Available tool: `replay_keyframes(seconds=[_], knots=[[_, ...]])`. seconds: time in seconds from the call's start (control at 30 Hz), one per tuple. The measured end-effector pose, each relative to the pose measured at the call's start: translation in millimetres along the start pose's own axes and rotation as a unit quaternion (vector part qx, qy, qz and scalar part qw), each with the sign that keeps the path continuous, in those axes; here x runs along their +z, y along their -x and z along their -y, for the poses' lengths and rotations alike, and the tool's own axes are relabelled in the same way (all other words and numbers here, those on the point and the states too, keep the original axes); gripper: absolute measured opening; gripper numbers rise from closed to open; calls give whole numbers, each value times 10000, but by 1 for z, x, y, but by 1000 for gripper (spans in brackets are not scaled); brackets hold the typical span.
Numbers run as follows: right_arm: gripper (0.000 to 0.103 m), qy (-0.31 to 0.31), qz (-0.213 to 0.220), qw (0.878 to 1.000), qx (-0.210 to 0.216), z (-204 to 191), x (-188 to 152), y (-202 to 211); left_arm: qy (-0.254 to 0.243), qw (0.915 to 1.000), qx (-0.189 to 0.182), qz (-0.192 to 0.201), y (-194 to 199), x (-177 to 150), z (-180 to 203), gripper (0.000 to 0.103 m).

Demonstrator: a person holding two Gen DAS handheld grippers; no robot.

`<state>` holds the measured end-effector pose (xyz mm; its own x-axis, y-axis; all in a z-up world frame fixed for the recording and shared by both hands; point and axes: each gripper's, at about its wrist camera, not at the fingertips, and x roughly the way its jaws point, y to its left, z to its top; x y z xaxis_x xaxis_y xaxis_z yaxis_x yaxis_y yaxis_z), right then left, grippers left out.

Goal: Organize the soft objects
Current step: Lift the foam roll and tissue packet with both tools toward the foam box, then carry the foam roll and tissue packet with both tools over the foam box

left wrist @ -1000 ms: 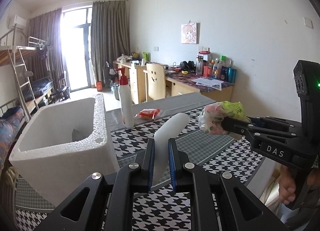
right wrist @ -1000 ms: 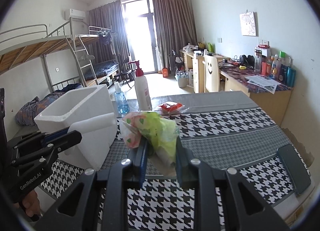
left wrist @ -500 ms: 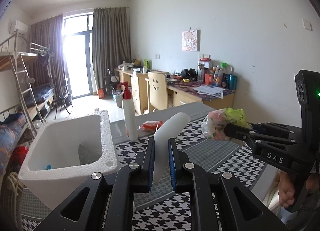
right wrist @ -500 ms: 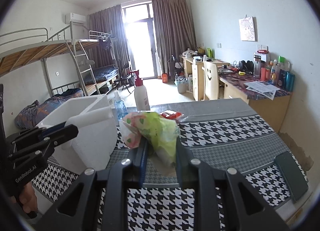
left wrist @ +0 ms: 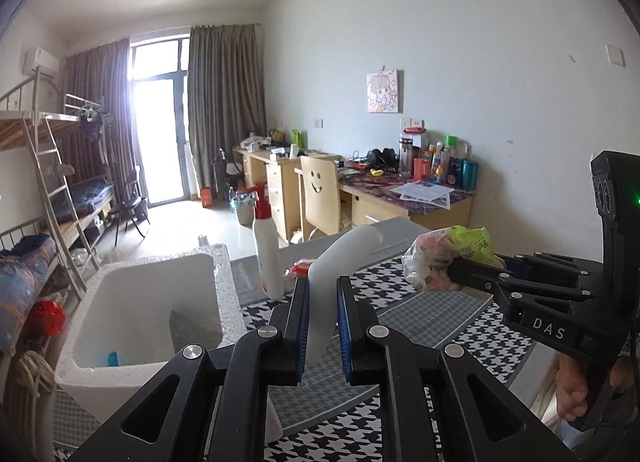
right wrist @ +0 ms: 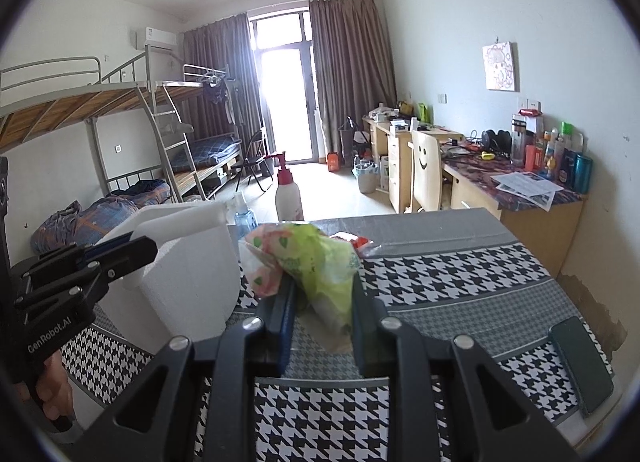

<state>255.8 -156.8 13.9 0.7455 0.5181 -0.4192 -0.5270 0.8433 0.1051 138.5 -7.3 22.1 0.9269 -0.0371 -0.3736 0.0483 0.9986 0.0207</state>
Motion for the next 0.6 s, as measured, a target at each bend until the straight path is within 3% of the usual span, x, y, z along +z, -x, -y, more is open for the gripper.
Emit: replay_keyframes(seconds=[0.6], knots=[[28, 103, 130, 9997, 176, -15, 14, -2, 88, 9997, 169, 163, 2, 7, -13, 14]])
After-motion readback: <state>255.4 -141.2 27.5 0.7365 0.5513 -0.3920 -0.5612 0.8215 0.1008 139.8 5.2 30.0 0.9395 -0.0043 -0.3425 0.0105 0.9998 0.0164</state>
